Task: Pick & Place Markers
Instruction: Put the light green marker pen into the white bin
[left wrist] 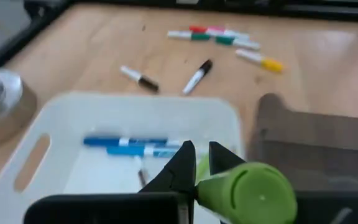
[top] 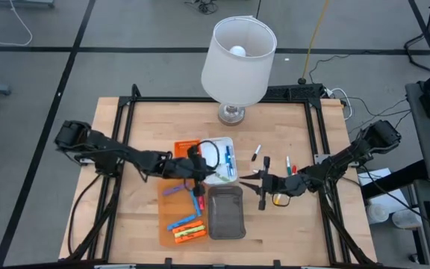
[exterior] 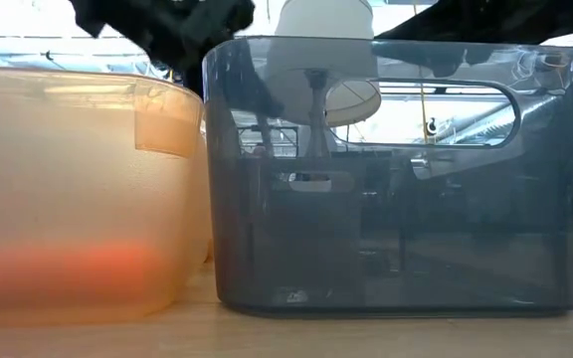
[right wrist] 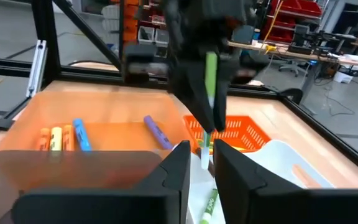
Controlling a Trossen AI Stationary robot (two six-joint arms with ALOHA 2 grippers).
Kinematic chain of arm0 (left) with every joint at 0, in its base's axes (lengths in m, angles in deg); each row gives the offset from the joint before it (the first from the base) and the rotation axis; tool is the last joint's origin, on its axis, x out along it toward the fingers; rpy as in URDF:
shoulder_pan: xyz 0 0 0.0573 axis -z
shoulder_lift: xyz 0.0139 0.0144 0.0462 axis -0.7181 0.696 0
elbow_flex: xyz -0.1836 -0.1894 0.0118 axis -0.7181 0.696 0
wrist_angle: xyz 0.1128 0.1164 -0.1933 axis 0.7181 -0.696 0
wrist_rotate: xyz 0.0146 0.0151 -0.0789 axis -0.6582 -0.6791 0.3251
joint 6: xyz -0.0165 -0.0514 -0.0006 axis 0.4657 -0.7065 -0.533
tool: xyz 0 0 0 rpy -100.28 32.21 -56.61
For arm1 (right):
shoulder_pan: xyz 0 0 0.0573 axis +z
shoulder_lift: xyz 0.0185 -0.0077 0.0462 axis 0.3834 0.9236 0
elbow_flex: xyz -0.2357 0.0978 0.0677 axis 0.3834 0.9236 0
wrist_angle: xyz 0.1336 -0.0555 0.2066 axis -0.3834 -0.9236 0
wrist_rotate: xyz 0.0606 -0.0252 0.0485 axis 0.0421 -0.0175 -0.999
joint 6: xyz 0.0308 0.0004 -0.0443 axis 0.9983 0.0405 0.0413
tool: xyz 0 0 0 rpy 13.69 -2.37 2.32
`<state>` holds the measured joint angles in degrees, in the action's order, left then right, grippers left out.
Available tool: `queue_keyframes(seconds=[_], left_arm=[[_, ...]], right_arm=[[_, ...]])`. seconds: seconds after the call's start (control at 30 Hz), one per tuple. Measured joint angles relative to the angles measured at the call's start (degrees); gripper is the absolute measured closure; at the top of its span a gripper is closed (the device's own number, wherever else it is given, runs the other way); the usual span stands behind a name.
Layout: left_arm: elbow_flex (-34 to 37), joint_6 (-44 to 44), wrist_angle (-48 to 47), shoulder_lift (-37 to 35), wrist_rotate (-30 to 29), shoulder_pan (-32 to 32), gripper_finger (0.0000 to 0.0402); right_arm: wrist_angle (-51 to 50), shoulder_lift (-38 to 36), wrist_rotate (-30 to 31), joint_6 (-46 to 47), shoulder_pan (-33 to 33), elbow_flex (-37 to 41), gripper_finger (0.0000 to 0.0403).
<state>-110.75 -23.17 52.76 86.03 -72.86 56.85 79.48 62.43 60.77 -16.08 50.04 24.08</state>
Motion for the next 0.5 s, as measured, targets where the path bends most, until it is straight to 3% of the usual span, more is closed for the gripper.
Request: queue_keyframes(seconds=[0.17, 0.4, 0.5], left_arm=[[1.16, -2.31, 0.07, 2.22, 1.12, -3.47, 0.0369], [1.18, -4.39, 6.93, 8.12, 11.78, -6.89, 0.0369], [1.2, -6.14, 6.62, 9.6, 10.82, -7.97, 0.0369]], right_arm=[[-0.4, 0.0, 0.02, -0.8, -0.04, 0.0, 0.0355], [-0.4, 0.0, 0.03, -0.88, -0.04, 0.0, 0.0356], [-0.4, 0.0, 0.02, -0.9, -0.04, 0.0, 0.0356]])
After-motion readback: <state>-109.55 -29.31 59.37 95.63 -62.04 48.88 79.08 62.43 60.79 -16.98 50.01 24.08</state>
